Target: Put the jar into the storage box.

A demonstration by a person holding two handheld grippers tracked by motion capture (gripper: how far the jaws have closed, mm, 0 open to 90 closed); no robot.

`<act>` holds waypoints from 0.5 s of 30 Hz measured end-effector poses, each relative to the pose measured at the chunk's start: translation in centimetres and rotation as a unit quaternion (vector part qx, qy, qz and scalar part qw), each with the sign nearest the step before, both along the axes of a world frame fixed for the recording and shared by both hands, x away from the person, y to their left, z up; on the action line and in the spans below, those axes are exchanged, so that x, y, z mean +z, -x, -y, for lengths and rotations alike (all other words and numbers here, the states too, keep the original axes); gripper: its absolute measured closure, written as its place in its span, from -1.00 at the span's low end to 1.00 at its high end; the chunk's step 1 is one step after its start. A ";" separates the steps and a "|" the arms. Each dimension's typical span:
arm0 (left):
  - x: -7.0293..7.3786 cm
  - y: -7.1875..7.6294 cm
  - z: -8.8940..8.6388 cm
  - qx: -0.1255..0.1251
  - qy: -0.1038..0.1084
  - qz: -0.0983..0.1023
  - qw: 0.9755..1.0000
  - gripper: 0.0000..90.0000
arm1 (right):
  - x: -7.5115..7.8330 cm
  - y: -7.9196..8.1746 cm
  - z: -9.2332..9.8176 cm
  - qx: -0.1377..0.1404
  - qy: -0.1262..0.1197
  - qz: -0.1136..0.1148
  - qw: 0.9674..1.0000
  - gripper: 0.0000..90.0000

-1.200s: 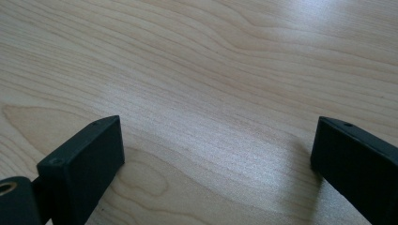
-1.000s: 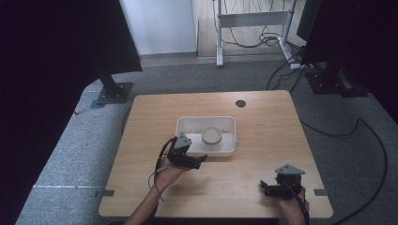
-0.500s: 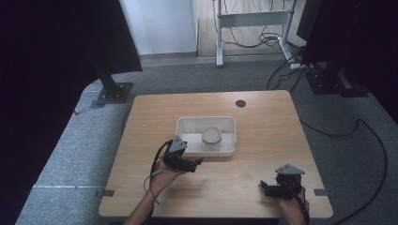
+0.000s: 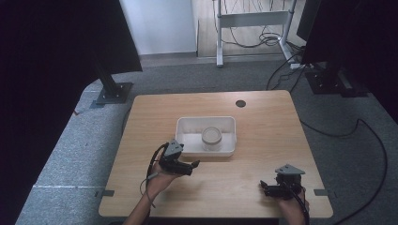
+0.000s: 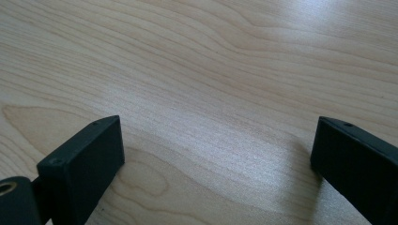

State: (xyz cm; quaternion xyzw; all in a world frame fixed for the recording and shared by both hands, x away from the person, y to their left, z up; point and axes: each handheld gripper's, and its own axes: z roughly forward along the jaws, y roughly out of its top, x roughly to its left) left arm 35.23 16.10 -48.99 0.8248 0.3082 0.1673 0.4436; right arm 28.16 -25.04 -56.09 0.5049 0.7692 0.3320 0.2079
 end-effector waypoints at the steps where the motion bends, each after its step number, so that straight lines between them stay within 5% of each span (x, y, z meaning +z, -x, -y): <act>1: 0.0 0.1 -0.3 0.001 0.001 0.000 1.000 -0.90 | 0.0 0.0 0.0 0.000 0.000 0.000 1.000 -0.94; 15: -0.3 0.9 -1.8 0.007 0.007 0.002 1.000 -0.90 | 0.0 0.0 0.0 0.000 0.000 0.000 1.000 -0.94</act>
